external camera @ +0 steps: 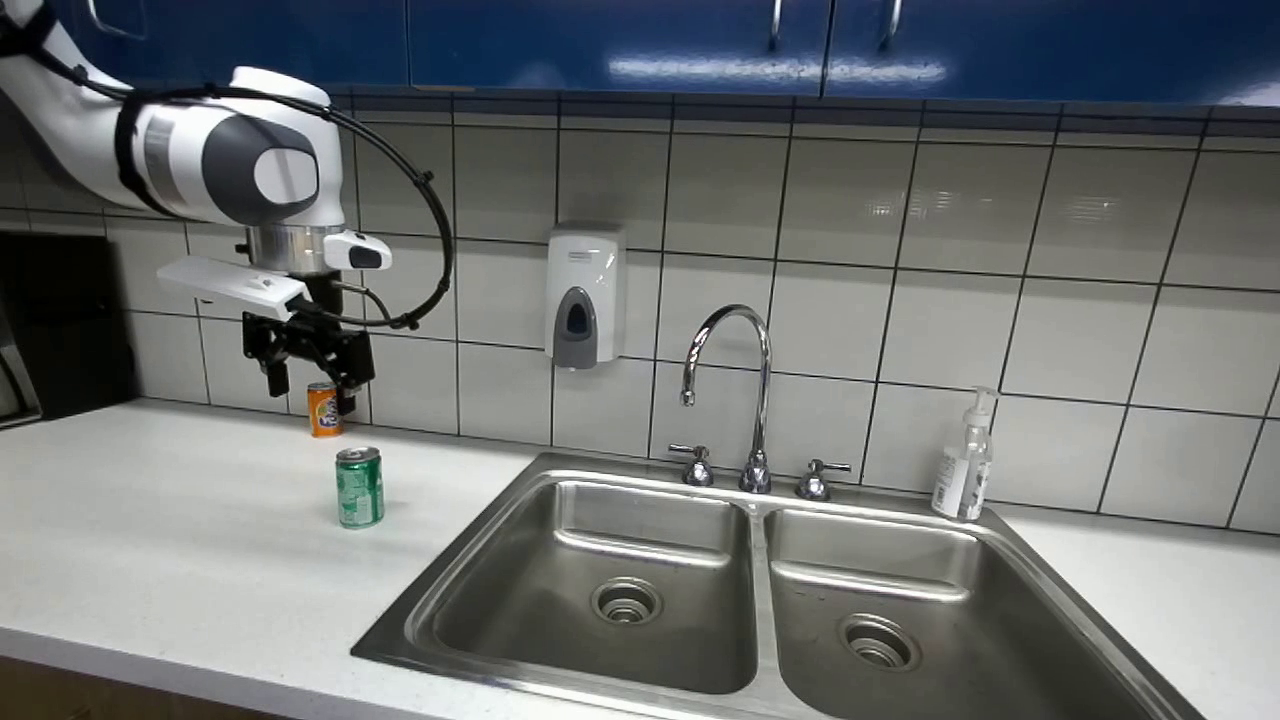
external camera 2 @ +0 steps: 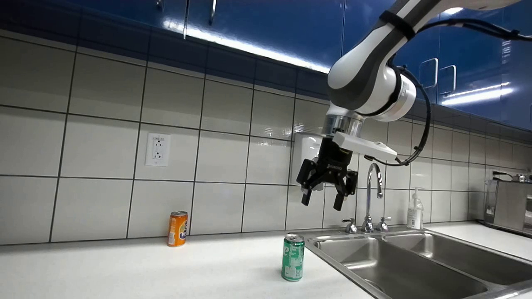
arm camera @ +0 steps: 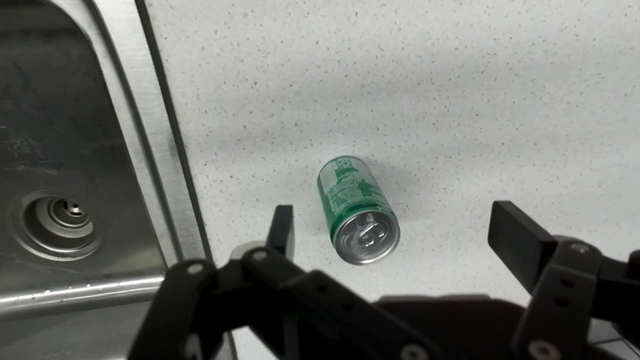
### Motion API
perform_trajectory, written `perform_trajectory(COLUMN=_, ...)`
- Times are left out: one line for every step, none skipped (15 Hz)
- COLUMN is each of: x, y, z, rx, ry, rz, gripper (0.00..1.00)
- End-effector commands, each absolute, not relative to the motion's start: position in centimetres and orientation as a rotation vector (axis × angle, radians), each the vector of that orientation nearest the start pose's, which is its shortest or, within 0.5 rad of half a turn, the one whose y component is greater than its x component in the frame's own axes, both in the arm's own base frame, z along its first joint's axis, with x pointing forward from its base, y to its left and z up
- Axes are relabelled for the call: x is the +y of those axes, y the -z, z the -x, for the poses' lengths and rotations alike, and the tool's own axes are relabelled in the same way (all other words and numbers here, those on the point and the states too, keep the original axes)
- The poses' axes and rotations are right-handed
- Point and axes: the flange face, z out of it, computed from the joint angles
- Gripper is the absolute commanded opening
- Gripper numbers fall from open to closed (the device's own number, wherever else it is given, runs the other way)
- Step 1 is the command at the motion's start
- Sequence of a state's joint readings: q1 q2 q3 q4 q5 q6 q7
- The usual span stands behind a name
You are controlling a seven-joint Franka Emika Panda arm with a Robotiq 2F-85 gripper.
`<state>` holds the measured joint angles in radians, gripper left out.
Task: Put the soda can in the sink on the left
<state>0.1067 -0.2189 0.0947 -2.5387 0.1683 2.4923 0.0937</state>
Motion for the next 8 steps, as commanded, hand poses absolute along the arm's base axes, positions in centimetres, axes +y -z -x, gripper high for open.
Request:
perform_trajectory(x=9.8, y=-35.3, z=-45.6, rx=-0.015, ry=0.238, rz=3.031, gripper=1.0)
perform_trajectory(x=9.9, y=-34.7, z=-45.7, rx=-0.018, ry=0.234, rz=3.037, gripper=1.0)
perform_trajectory(x=10.0, y=-34.2, z=-46.0, rx=-0.023, ry=0.23, rz=3.042, gripper=1.0)
perform_trajectory(x=10.0, y=-33.7, z=-46.1, rx=-0.028, ry=0.23, rz=3.046, gripper=1.0)
perform_trajectory(x=10.1, y=-33.2, z=-46.4, rx=-0.031, ry=0.233, rz=3.053, gripper=1.0)
perform_trajectory(x=10.2, y=-32.8, z=-46.6, rx=-0.042, ry=0.233, rz=3.057, gripper=1.0)
perform_trajectory(x=10.2, y=-32.3, z=-46.9, rx=-0.049, ry=0.233, rz=3.06, gripper=1.0)
perform_trajectory(x=10.3, y=-31.9, z=-47.1, rx=-0.055, ry=0.234, rz=3.064, gripper=1.0)
